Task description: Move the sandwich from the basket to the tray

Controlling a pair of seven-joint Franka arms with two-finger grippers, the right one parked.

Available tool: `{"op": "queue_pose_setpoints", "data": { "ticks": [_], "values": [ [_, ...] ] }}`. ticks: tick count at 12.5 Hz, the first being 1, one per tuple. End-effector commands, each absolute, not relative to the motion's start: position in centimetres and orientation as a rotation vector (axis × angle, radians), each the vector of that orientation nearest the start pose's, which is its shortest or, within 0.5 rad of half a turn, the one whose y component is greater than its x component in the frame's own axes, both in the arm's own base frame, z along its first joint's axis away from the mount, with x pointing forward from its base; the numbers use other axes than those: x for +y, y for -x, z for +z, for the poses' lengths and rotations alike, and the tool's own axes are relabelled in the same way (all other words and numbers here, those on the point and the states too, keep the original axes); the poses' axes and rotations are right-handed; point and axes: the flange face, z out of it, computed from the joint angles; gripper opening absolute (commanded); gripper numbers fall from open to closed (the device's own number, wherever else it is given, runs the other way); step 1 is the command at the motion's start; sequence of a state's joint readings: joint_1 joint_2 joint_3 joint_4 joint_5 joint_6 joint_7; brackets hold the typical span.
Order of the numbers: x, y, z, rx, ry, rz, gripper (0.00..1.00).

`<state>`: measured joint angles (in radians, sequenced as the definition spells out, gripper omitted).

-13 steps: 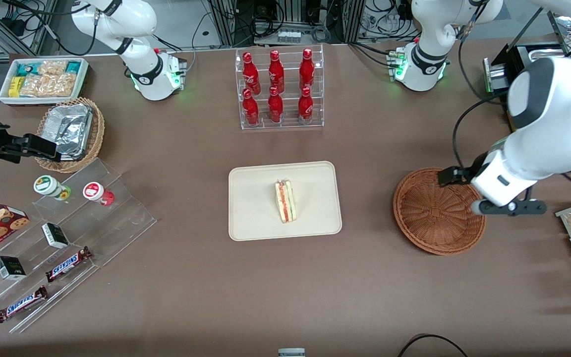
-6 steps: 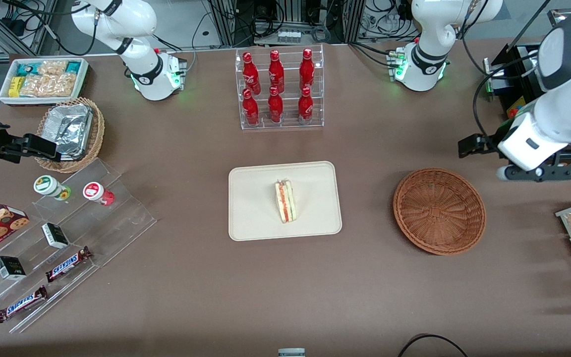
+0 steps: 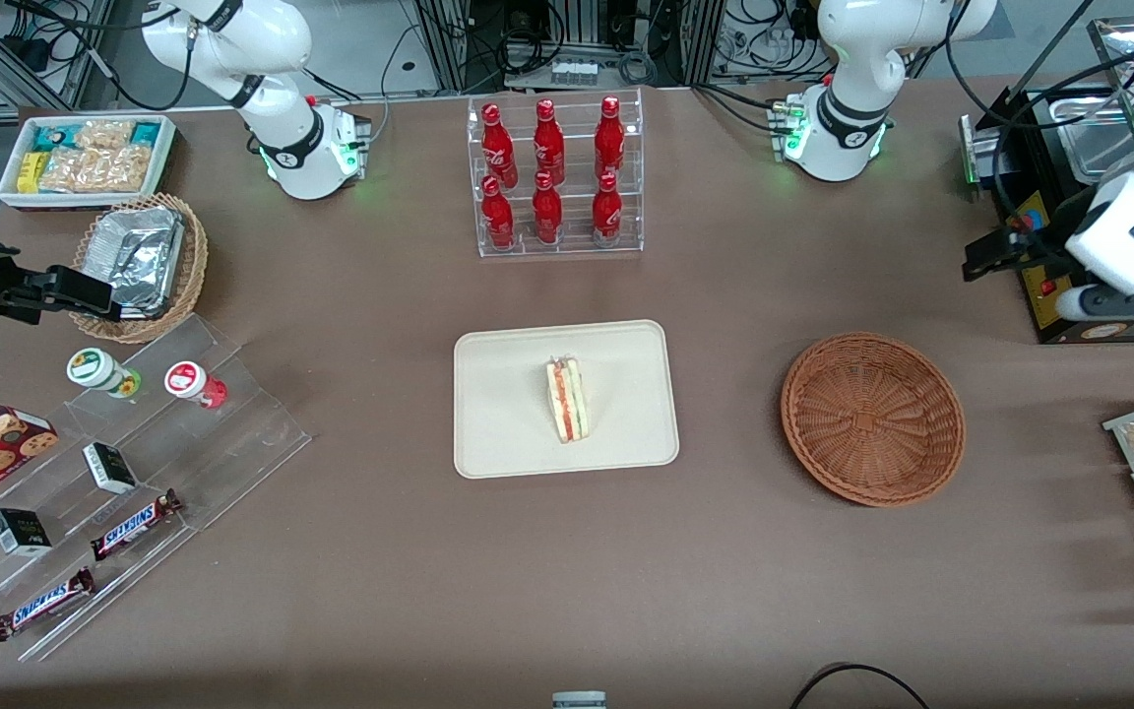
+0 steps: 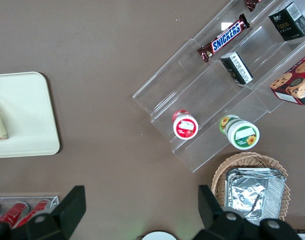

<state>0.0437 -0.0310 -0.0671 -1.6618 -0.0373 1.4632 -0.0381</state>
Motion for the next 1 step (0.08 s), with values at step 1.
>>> {"op": "queue_pose_setpoints", "data": {
  "ticks": [1],
  "values": [
    [-0.64, -51.41, 60.68, -0.021, 3.145, 0.257, 1.0]
  ]
}}
